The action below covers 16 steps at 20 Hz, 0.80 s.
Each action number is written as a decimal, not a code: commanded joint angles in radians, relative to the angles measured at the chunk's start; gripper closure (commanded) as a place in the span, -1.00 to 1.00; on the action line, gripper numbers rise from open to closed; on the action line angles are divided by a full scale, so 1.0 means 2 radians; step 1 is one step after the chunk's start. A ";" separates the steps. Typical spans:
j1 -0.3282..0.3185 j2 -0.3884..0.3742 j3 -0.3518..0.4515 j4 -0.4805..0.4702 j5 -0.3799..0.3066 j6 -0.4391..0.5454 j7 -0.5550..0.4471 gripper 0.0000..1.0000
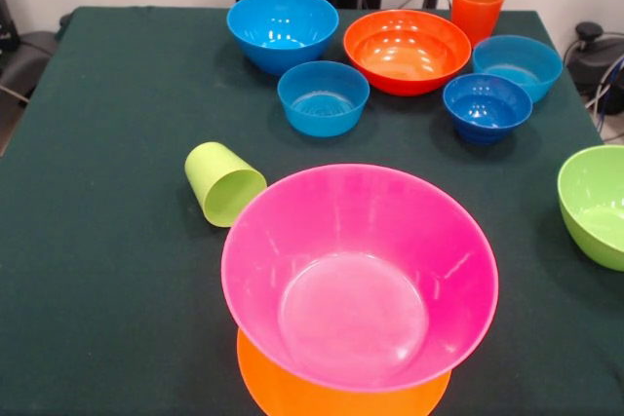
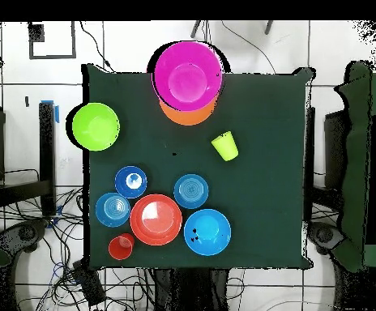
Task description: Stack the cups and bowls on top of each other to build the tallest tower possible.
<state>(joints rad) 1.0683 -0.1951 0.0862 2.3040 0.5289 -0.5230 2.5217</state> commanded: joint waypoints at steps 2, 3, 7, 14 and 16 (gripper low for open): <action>-0.011 -0.021 0.043 -0.025 0.006 -0.004 0.115 -1.00; -0.013 -0.030 0.045 -0.017 0.004 -0.002 0.117 -1.00; -0.014 -0.060 0.048 0.005 0.004 0.008 0.120 -1.00; -0.004 -0.104 0.051 0.029 0.022 0.029 0.122 -1.00; -0.002 -0.113 0.051 0.032 0.027 0.036 0.122 -1.00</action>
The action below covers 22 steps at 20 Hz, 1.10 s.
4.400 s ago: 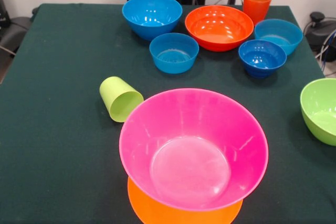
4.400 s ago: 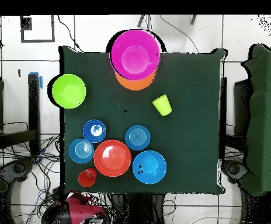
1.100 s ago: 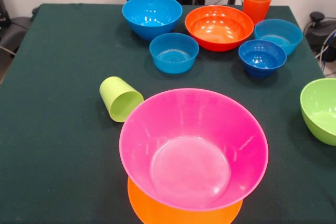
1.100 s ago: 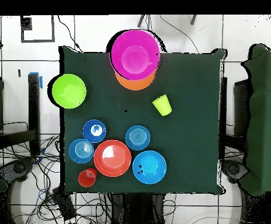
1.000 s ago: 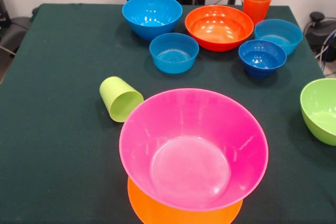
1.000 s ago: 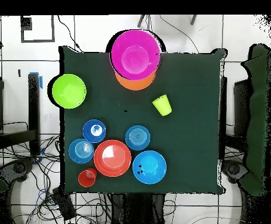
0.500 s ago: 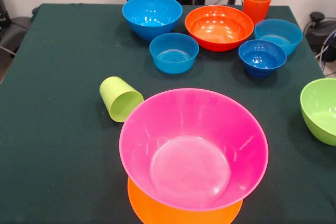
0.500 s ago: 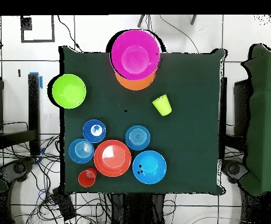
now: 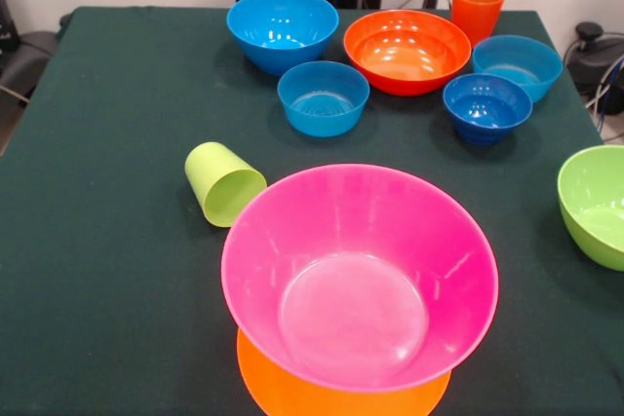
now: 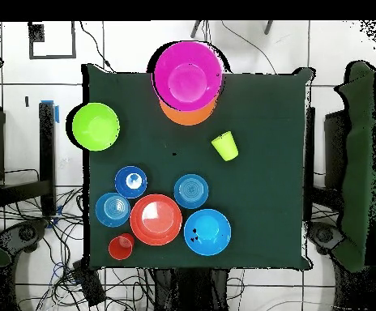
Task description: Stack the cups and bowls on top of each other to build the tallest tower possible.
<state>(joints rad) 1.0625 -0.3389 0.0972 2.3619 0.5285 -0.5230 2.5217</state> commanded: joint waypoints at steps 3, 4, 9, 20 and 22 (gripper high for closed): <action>-0.003 -0.043 0.046 0.006 0.024 0.036 0.120 -1.00; -0.004 -0.042 0.045 0.005 0.023 0.037 0.119 -1.00; -0.016 -0.011 0.037 -0.004 0.010 0.010 0.122 -1.00; -0.059 -0.022 0.008 0.031 -0.043 -0.023 0.126 -1.00; -0.067 -0.032 0.004 0.040 -0.051 -0.022 0.125 -1.00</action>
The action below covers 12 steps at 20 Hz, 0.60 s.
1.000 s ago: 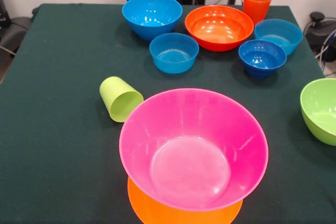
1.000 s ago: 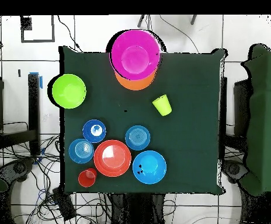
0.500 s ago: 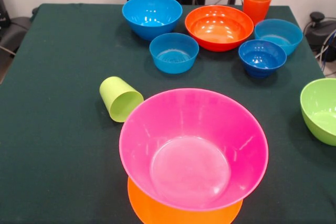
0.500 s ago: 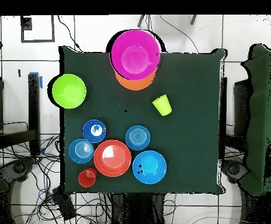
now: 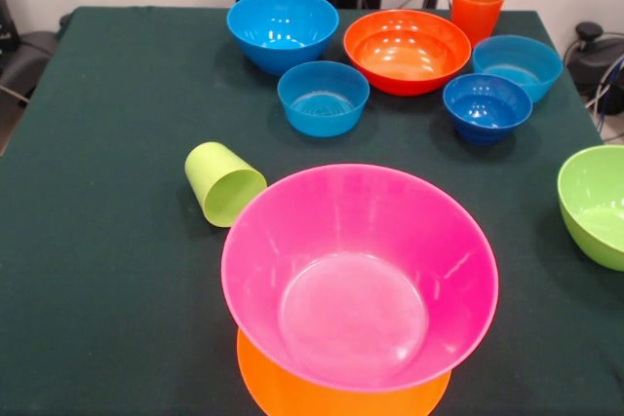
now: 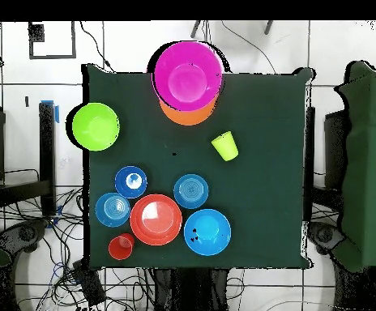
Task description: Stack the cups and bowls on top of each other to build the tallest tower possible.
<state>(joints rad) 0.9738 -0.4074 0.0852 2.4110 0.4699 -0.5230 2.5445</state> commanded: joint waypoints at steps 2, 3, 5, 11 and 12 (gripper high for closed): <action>-0.033 -0.013 0.007 0.026 -0.031 -0.017 0.110 -1.00; -0.037 -0.022 0.005 0.031 -0.035 -0.014 0.108 -1.00; -0.041 -0.041 0.003 0.041 -0.035 -0.004 0.103 -1.00; -0.053 -0.068 0.002 0.054 -0.039 0.011 0.096 -1.00; -0.051 -0.071 0.002 0.054 -0.035 0.014 0.096 -1.00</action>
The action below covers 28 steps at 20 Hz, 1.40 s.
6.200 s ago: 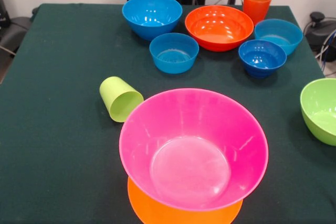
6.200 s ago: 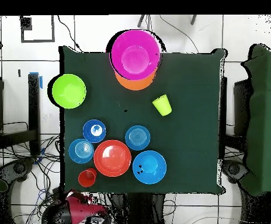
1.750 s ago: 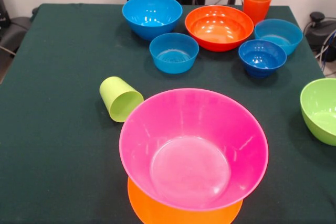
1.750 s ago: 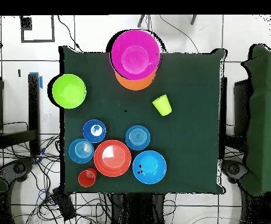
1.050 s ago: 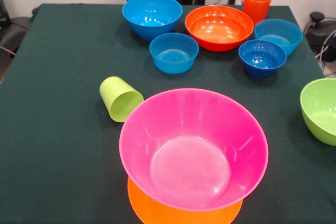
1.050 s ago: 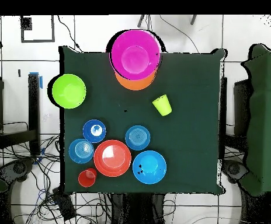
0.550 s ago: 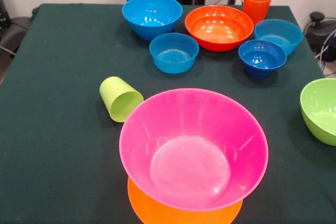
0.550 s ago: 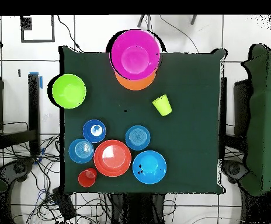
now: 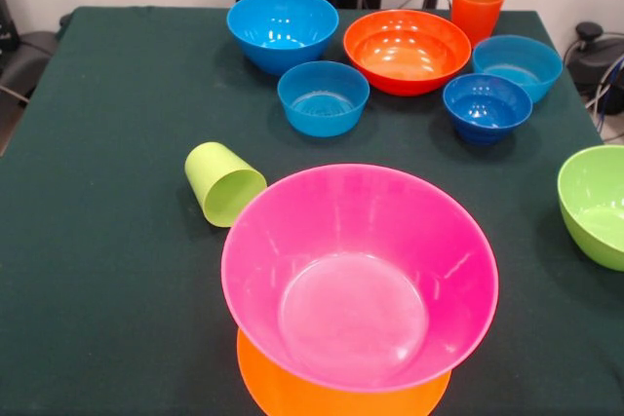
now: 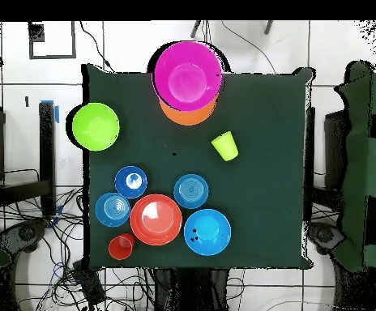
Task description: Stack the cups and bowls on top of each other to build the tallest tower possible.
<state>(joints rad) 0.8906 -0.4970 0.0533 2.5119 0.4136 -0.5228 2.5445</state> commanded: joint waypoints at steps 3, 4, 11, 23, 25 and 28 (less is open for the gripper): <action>-0.001 -0.027 0.018 0.002 0.005 0.017 0.095 -1.00; 0.000 -0.022 0.017 -0.001 0.006 0.015 0.093 -1.00; 0.005 0.052 0.004 -0.042 0.010 -0.016 0.087 -1.00; -0.033 0.110 -0.021 -0.069 -0.013 -0.052 0.096 -1.00; -0.038 0.107 -0.024 -0.066 -0.021 -0.052 0.089 -1.00; -0.039 0.103 -0.027 -0.062 -0.022 -0.053 0.084 -1.00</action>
<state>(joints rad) 0.8444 -0.3309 -0.0316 2.5175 0.3954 -0.5697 2.5445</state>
